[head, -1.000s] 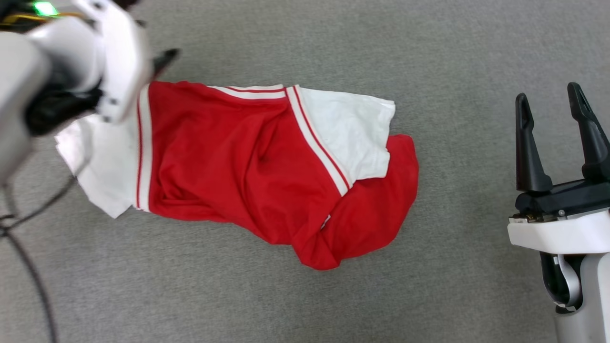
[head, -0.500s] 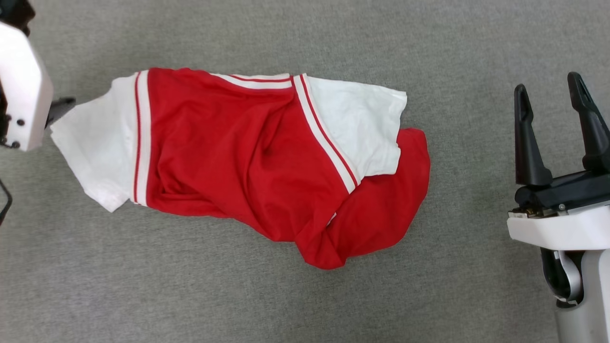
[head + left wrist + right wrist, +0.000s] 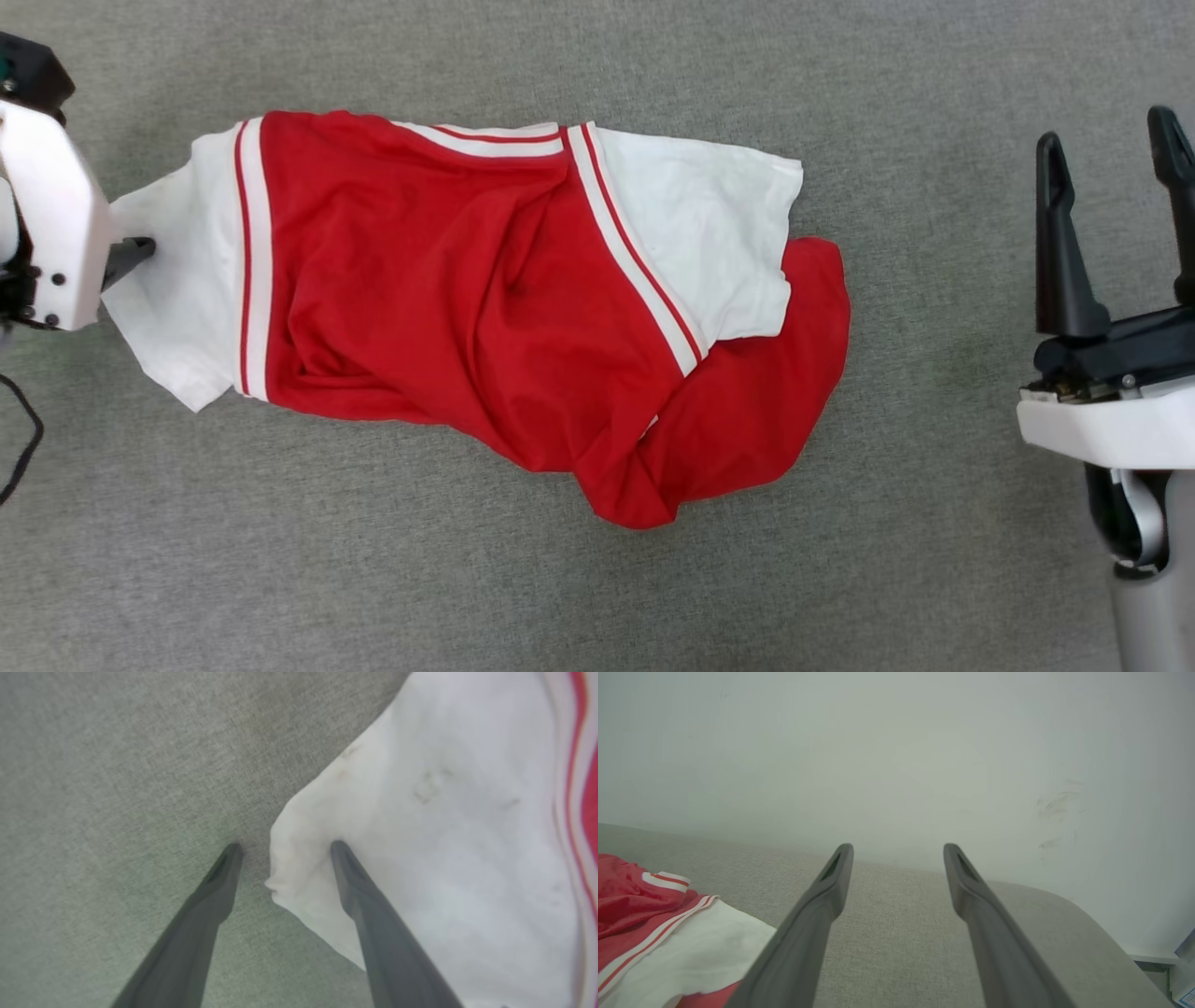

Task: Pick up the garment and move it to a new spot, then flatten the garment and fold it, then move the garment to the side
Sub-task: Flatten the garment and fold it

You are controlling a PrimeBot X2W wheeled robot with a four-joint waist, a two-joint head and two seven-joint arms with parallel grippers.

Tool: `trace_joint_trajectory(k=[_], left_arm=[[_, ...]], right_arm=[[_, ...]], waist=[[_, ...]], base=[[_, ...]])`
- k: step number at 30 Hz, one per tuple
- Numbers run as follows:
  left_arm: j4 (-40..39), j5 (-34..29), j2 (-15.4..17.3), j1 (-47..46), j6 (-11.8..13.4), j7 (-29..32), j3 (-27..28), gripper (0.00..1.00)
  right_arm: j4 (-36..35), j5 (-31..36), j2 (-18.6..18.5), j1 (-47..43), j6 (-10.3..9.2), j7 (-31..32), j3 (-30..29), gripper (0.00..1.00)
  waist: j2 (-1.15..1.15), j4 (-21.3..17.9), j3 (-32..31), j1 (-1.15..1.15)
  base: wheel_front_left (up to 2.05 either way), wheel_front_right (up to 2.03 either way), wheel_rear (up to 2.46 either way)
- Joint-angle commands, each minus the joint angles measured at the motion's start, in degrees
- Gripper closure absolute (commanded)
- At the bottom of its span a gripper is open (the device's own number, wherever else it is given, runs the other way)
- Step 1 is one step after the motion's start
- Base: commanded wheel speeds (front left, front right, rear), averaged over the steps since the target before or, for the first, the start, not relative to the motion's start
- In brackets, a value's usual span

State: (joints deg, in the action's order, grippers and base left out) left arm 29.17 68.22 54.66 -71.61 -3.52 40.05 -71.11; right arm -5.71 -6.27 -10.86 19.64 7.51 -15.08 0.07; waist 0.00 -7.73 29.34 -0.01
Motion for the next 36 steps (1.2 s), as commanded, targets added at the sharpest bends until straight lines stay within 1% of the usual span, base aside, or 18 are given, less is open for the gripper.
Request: trace_joint_trajectory(k=[1,5,8,10,13,15,18,19,21,23,26,29,32,34,35,36], left_arm=[[0.84,-0.81,-1.95,3.42,-0.52,-0.31,-1.78,1.0],[0.78,-1.94,-1.94,0.69,-1.61,-3.21,-0.68,1.0],[-0.39,-3.0,-2.19,-0.67,-2.29,-4.59,-0.55,1.0],[-1.53,-3.51,-2.49,-0.82,-2.53,-5.4,-0.62,1.0],[-3.7,-4.45,-2.58,-1.24,-2.8,-6.64,-0.65,1.0],[-5.23,-4.97,-2.9,-1.32,-2.89,-7.26,-0.71,1.0],[-7.5,-5.83,-3.2,-1.72,-2.67,-8.15,-0.71,1.0],[-7.5,-5.83,-3.2,-1.72,-2.67,-8.15,-0.71,1.0],[-8.9,-6.32,-3.5,-1.91,-2.34,-8.58,-0.63,1.0],[-10.34,-6.89,-3.74,-2.27,-1.92,-8.99,-0.6,1.0],[-12.08,-7.45,-4.09,-2.73,-1.27,-9.41,-0.39,1.0],[-13.51,-7.79,-4.67,-3.33,-0.57,-9.66,-0.11,1.0],[-14.82,-8.48,-5.21,-3.86,-0.06,-10.14,0.02,1.0],[-15.62,-8.95,-5.54,-4.16,0.21,-10.63,0.11,1.0],[-16.61,-9.5,-5.94,-4.52,0.64,-11.27,0.27,1.0],[-16.78,-9.68,-5.99,-4.6,0.68,-11.53,0.3,1.0]], right_arm=[[0.03,0.38,-1.04,1.13,-0.04,-0.13,0.25,0.0],[0.97,0.89,-5.14,3.98,-0.04,-0.13,2.98,0.0],[3.18,0.66,-9.49,7.72,-0.04,-0.13,6.37,0.0],[5.32,-0.5,-12.69,10.9,-0.04,1.72,9.88,0.0],[7.86,-4.92,-17.9,16.71,-0.04,10.12,16.88,0.0],[8.88,-9.31,-21.53,20.86,-0.04,17.25,22.28,0.0],[9.32,-17.62,-26.78,27.84,-0.04,29.41,31.53,0.0],[9.32,-17.62,-26.78,27.84,-0.04,29.41,31.53,0.0],[9.28,-23.38,-29.81,32.24,-0.04,37.84,37.75,0.0],[9.15,-29.64,-31.9,36.83,-0.04,46.35,43.35,0.0],[10.47,-37.43,-33.16,42.68,-0.04,57.68,49.15,0.0],[12.15,-41.65,-33.1,47.78,-0.04,65.5,53.67,0.0],[15.02,-43.65,-31.82,50.68,-0.04,69.13,56.81,0.0],[17.39,-44.82,-30.83,51.94,-0.04,70.07,58.13,0.0],[20.35,-45.22,-29.84,52.43,-0.04,70.41,60.9,0.0],[21.27,-44.98,-29.63,52.42,-0.04,69.86,61.85,0.0]], waist=[[0.0,0.49,-0.77,0.01],[0.0,1.73,-2.99,0.01],[0.0,2.91,-4.53,0.01],[0.0,3.77,-5.28,0.01],[0.0,5.04,-5.86,0.01],[0.0,5.96,-5.91,0.01],[0.0,7.26,-5.58,0.01],[0.0,7.26,-5.58,0.01],[0.0,8.06,-5.17,0.01],[0.0,8.78,-4.61,0.01],[0.0,9.85,-3.59,0.01],[0.0,10.96,-2.4,0.01],[0.0,12.01,-0.93,0.01],[0.0,12.67,0.08,0.01],[0.0,13.65,1.62,0.01],[0.0,13.89,2.06,0.01]], base=[[0.0,0.0,0.0],[0.0,0.0,0.0],[0.0,0.0,0.0],[0.0,0.0,0.0],[0.0,0.0,0.0],[0.0,0.0,0.0],[0.0,0.0,0.0],[0.0,0.0,0.0],[0.0,0.0,0.0],[0.0,0.0,0.0],[0.0,0.0,0.0],[0.0,0.0,0.0],[0.0,0.0,0.0],[0.0,0.0,0.0],[0.0,0.0,0.0],[0.0,0.0,0.0]])
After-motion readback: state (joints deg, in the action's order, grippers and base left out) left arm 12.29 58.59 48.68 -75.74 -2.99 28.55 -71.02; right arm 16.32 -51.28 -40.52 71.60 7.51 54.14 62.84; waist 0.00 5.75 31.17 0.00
